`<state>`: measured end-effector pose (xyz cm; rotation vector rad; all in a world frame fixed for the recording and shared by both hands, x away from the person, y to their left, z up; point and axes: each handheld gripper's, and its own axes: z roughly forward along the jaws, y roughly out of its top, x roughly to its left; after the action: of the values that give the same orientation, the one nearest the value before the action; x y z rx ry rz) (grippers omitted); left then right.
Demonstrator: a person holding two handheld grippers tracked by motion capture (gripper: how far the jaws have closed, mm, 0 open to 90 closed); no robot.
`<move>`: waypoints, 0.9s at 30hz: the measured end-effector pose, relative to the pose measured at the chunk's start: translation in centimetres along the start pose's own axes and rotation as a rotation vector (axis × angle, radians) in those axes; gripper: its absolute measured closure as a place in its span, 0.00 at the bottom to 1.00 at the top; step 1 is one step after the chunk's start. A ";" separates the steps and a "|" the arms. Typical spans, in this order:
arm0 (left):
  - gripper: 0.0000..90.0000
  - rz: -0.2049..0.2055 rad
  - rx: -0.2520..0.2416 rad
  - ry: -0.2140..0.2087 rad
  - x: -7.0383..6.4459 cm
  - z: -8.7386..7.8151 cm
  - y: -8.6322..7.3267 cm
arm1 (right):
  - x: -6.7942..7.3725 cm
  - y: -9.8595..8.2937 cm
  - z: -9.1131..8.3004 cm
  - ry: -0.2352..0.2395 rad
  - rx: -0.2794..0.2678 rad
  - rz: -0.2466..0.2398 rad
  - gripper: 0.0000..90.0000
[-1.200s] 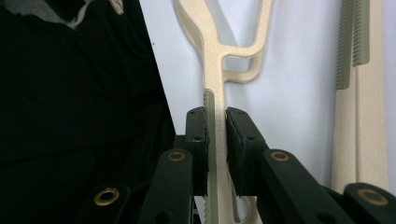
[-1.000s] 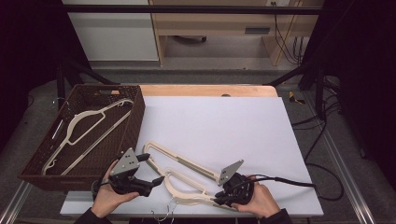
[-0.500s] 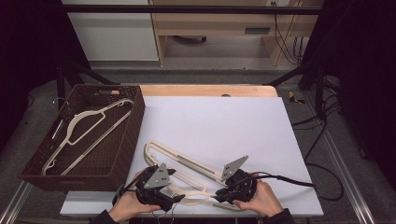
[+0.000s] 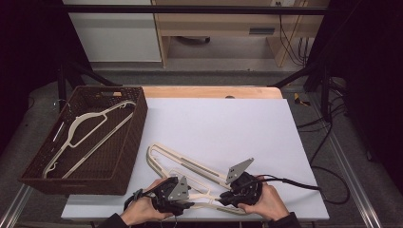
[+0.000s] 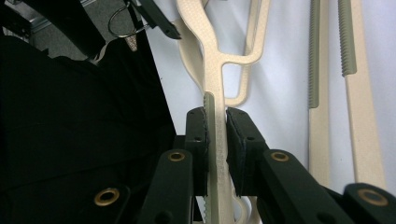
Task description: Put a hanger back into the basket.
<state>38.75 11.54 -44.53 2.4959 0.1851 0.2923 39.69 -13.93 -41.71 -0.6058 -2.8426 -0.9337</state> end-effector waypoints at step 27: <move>0.83 0.212 0.047 0.002 0.6 -0.8 4.5 | 0.2 -0.3 -0.8 -0.210 -0.077 -0.131 0.59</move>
<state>39.42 8.50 -41.19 2.5655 -0.0742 0.3813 39.33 -14.55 -41.15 -0.5620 -3.0769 -1.0640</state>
